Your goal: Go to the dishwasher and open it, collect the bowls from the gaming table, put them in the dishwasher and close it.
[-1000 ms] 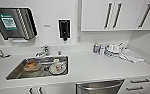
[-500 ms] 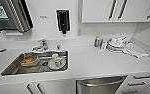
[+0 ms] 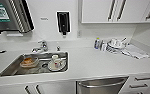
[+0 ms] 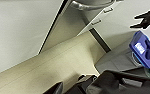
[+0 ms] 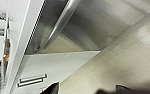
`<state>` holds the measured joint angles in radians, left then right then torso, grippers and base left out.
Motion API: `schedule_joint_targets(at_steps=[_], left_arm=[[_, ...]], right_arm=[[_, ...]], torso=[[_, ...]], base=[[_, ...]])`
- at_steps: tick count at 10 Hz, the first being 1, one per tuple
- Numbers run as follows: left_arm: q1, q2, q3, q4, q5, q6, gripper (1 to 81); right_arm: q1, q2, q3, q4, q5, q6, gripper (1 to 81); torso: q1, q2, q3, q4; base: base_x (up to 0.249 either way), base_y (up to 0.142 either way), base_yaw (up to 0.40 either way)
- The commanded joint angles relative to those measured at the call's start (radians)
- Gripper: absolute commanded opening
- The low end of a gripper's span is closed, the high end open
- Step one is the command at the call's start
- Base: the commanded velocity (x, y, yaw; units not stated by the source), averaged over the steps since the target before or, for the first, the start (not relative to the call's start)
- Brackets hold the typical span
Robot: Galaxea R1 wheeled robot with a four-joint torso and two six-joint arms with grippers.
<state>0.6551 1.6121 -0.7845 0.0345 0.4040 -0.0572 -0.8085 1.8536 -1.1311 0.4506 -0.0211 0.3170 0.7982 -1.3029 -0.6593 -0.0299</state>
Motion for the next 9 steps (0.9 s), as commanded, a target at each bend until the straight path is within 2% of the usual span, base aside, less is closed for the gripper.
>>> schedule_joint_targets(at_steps=[1, 5, 6, 9], left_arm=[[-0.079, -0.035, 0.040, 0.001, 0.032, -0.001, 81.1], [-0.079, -0.023, 0.040, -0.004, 0.027, -0.003, 81.1], [-0.079, -0.021, 0.040, -0.004, 0.024, -0.006, 81.1], [-0.079, -0.009, 0.039, -0.005, 0.025, -0.006, 81.1]], right_arm=[[0.120, -0.025, 0.021, 0.011, -0.045, 0.096, 81.1], [0.195, 0.005, -0.055, 0.008, -0.145, 0.278, 81.1], [0.225, 0.023, -0.076, 0.008, -0.201, 0.348, 81.1], [0.343, 0.113, -0.160, 0.000, -0.338, 0.528, 81.1]], torso=[[0.061, -0.094, 0.000, 0.000], [0.151, -0.240, 0.000, 0.000], [0.109, -0.176, 0.000, 0.000], [0.135, -0.224, 0.000, 0.000]], base=[[0.000, 0.000, 0.000], [0.000, 0.000, 0.000], [0.000, 0.000, 0.000], [0.000, 0.000, 0.000]])
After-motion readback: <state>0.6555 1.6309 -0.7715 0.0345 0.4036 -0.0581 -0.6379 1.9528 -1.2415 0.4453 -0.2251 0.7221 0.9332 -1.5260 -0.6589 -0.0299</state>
